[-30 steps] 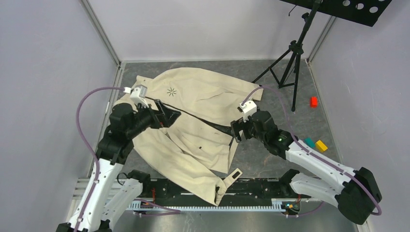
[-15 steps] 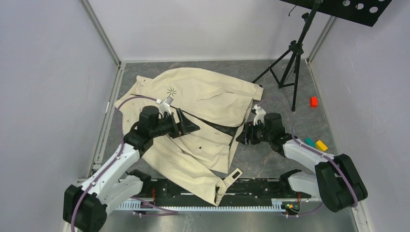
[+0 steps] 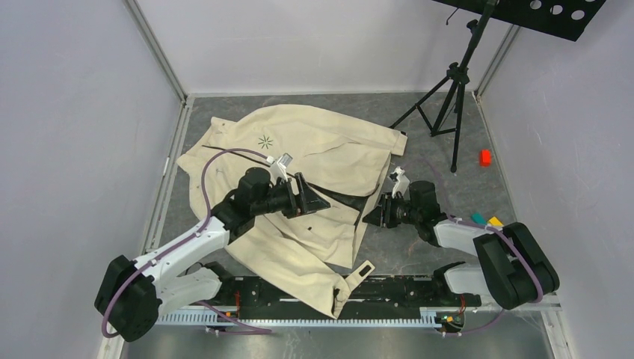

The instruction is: Zip up the jacket

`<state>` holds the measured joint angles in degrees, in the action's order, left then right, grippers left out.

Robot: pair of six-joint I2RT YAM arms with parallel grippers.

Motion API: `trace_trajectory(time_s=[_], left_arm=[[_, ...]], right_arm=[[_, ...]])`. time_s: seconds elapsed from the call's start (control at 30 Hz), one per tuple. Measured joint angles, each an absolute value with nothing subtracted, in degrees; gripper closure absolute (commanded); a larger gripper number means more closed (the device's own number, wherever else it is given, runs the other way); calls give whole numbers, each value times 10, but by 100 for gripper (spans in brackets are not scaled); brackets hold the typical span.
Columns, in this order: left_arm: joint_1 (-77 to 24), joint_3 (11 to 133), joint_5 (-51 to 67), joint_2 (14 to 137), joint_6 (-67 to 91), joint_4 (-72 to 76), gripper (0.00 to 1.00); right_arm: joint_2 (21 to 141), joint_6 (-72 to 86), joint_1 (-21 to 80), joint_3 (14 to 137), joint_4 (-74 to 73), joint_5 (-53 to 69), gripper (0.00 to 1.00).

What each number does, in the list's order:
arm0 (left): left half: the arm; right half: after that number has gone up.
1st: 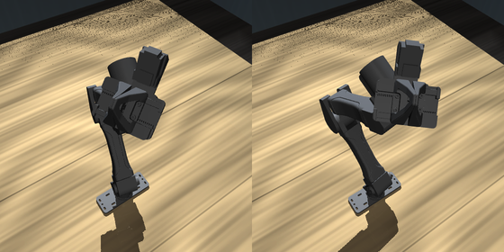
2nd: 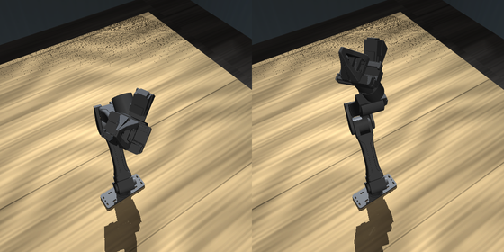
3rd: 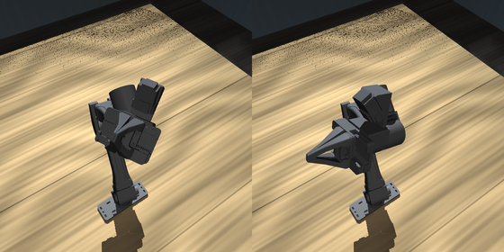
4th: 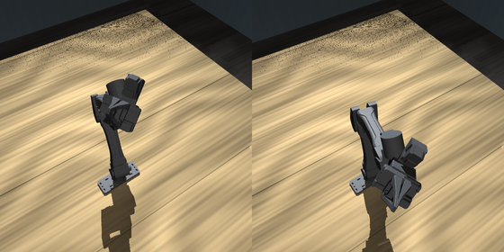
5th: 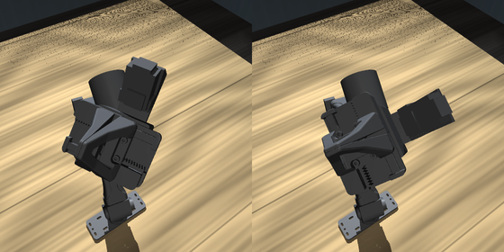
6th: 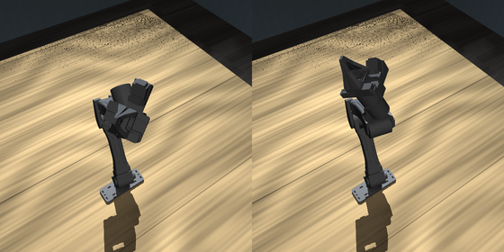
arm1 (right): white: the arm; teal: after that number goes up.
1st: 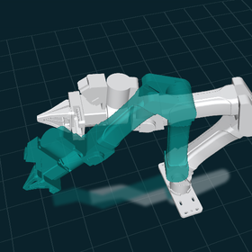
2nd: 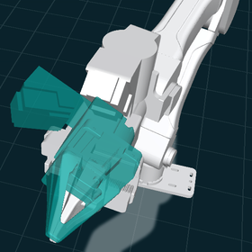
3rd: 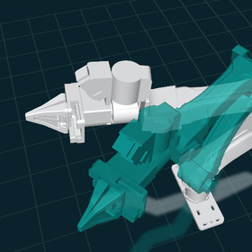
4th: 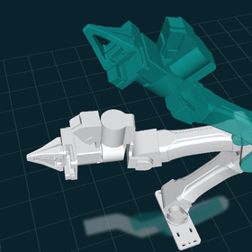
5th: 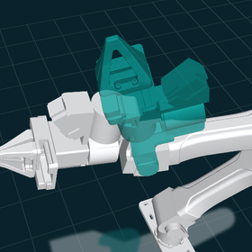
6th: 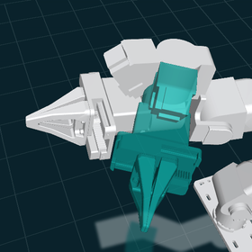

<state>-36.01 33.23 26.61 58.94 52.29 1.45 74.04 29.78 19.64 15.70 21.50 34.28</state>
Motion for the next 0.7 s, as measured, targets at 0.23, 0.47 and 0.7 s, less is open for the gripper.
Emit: trace_trajectory(time_s=[0.23, 0.47, 0.7], left_arm=[[-375, 332, 255, 605, 531, 31, 13], [-389, 333, 253, 622, 531, 32, 13], [-394, 333, 249, 623, 531, 34, 13]], right_arm=[[789, 308, 187, 157, 257, 351, 63], [817, 323, 184, 157, 300, 362, 71], [847, 328, 182, 164, 327, 365, 65]])
